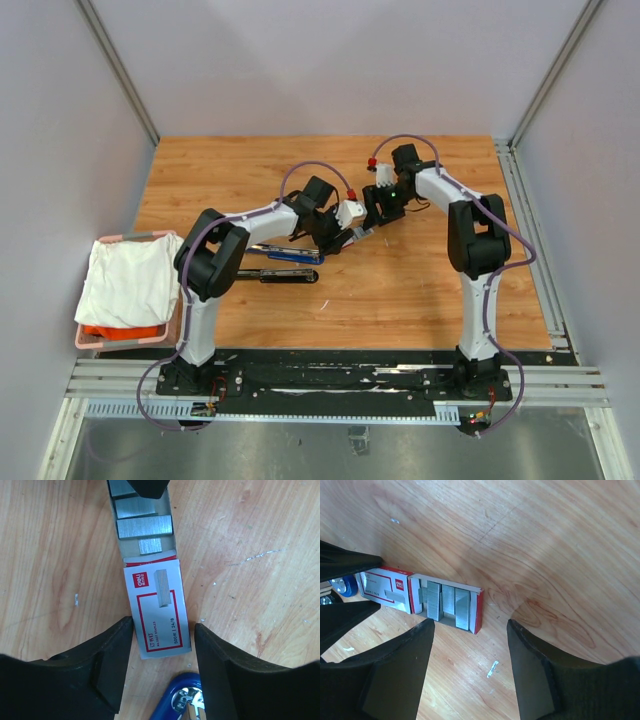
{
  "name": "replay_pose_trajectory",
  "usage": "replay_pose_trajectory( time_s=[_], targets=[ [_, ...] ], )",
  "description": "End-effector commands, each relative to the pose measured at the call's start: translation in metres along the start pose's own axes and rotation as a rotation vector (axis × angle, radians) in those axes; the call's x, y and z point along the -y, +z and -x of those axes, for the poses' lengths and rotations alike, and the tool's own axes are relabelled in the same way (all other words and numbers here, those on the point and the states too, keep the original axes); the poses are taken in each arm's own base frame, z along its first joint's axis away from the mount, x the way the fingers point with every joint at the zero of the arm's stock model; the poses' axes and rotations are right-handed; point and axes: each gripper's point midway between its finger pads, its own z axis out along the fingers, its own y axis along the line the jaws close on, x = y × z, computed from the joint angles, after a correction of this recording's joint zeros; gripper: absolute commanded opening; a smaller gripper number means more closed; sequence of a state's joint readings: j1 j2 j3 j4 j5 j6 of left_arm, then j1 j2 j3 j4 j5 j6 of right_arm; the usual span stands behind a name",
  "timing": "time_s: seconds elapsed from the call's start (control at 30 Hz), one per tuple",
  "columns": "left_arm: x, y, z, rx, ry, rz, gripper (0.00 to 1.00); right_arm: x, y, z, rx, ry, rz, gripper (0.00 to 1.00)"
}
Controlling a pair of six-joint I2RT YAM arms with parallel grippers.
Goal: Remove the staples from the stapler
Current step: Move the shell to the center of the board, then close the staple box at the center of the board.
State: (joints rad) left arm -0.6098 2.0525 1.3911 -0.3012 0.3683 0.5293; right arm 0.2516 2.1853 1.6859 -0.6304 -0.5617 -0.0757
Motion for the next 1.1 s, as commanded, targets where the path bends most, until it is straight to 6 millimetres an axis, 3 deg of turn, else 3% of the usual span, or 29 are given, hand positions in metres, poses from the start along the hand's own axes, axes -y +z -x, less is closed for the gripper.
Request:
replay_pose_trajectory(
  time_s=[0.0, 0.37, 1.07],
  targets=[
    [-0.002, 0.008, -0.013, -0.050, -0.071, 0.030, 0.59, 0.004, 0.005, -0.002, -0.017, 0.038, 0.030, 0.62],
    [-0.002, 0.009, -0.020, -0.063, -0.092, 0.052, 0.59, -0.005, 0.019, -0.008, -0.038, 0.103, 0.124, 0.62],
    [0.004, 0.016, -0.030, -0.079, -0.103, 0.047, 0.53, -0.020, 0.025, -0.022, -0.066, 0.174, 0.212, 0.61]
  ],
)
